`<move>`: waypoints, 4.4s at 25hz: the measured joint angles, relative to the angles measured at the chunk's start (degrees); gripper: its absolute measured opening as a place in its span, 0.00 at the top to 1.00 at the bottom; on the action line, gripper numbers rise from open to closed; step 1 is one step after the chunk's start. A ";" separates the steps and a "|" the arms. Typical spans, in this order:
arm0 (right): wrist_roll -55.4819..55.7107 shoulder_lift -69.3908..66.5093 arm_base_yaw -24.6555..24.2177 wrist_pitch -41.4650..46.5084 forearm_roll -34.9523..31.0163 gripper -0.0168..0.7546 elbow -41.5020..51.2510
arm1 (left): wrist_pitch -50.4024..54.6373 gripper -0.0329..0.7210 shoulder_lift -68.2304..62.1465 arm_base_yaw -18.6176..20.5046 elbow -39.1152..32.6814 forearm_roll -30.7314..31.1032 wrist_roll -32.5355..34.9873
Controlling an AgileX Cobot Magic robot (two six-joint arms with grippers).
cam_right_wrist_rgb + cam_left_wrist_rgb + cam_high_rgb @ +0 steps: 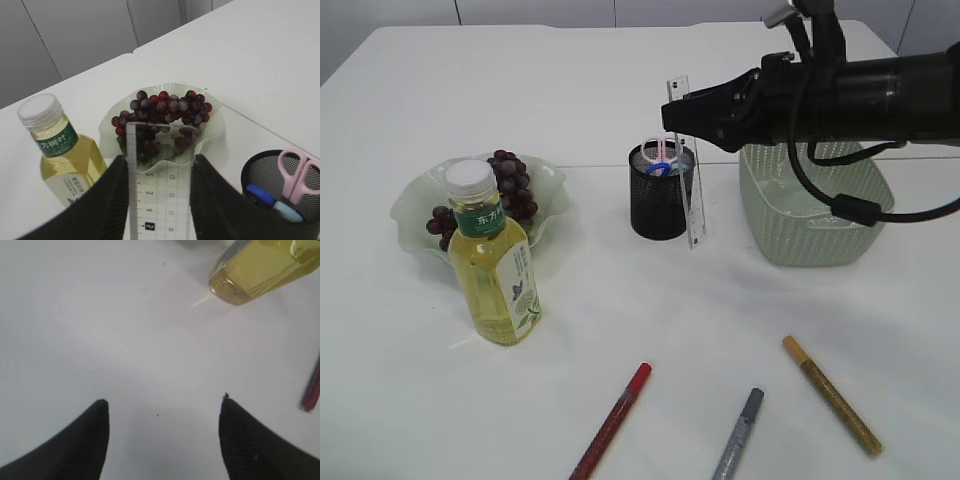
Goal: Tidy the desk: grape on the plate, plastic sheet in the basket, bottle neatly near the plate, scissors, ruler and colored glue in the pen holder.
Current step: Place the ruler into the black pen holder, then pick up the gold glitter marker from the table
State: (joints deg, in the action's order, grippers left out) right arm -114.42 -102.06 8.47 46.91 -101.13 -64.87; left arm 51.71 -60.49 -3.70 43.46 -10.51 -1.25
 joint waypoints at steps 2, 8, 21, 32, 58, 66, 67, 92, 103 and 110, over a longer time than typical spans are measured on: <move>-0.65 -2.38 0.00 0.09 -0.13 0.62 -3.04 | 0.00 0.29 -0.32 0.00 0.00 0.00 0.00; -0.88 -10.92 0.00 0.21 -0.34 0.62 -16.78 | 0.25 0.29 -0.83 0.00 0.00 -0.10 0.00; -0.87 -26.84 0.00 0.70 -0.47 0.62 -40.65 | 0.53 0.29 -0.98 0.00 0.00 0.00 0.00; 0.50 -31.95 0.00 -0.12 -0.71 0.63 -41.91 | 0.62 0.29 -1.21 0.00 0.00 0.13 0.00; 32.92 -21.96 -0.14 -3.10 23.72 0.27 -41.91 | 0.51 0.29 -2.14 0.00 0.00 0.22 0.00; 79.38 -9.17 1.03 10.76 64.84 0.36 -41.91 | 0.51 0.29 -2.14 0.00 0.00 0.35 0.00; 83.47 -8.26 1.27 12.78 68.12 0.36 -41.91 | 0.51 0.29 -2.14 0.00 0.00 0.35 0.00; 110.80 -0.01 9.55 2.93 94.51 0.47 2.20 | 0.51 0.29 -2.14 0.00 0.00 0.47 0.00; 112.03 -6.34 9.55 1.05 96.98 0.47 2.29 | 0.51 0.30 -2.14 0.00 0.00 0.47 0.00; 112.29 -8.27 9.55 -0.59 97.56 0.47 2.29 | 0.51 0.30 -2.14 0.00 0.00 0.47 0.00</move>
State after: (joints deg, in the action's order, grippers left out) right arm -2.12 -110.33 18.02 46.32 -3.57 -62.57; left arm 52.22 -62.63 -3.70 43.46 -10.04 -1.25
